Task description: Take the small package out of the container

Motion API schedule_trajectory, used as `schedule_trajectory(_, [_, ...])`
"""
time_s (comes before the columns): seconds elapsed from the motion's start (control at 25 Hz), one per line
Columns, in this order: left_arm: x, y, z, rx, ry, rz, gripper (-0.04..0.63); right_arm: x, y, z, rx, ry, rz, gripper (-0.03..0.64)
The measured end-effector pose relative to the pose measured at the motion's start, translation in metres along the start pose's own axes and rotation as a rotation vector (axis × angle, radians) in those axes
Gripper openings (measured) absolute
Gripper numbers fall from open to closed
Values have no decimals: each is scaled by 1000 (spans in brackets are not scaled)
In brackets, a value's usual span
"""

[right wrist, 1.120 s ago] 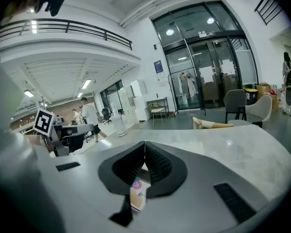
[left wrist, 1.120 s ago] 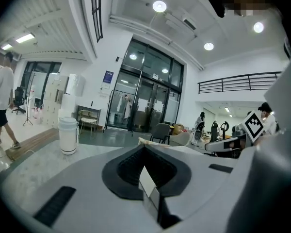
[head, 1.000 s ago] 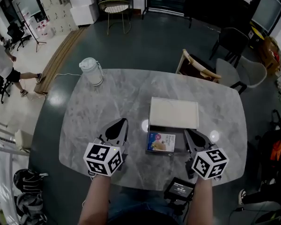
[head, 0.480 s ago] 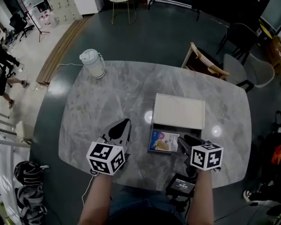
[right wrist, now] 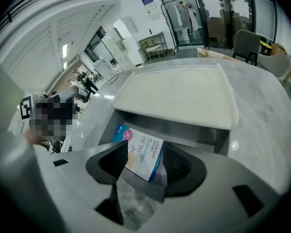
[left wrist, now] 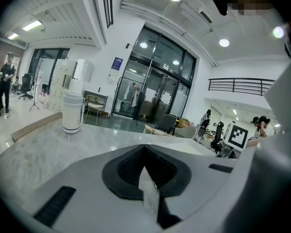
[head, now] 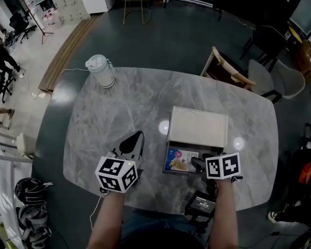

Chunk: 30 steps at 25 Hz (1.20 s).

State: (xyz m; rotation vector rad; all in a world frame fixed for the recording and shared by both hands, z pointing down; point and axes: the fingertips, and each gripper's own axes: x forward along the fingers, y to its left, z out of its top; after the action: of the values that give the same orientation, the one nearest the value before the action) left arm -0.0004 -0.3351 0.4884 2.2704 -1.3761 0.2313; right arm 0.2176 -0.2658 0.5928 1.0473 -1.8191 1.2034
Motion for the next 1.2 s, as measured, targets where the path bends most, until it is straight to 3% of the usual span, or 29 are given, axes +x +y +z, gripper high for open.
schedule_trajectory(0.52, [10, 19, -4, -23, 33, 41, 8, 41, -12, -20, 37, 230, 11, 209])
schedule_trajectory(1.2, [-2, 31, 5, -9, 13, 47, 8, 23, 1, -13, 51, 171, 51, 207])
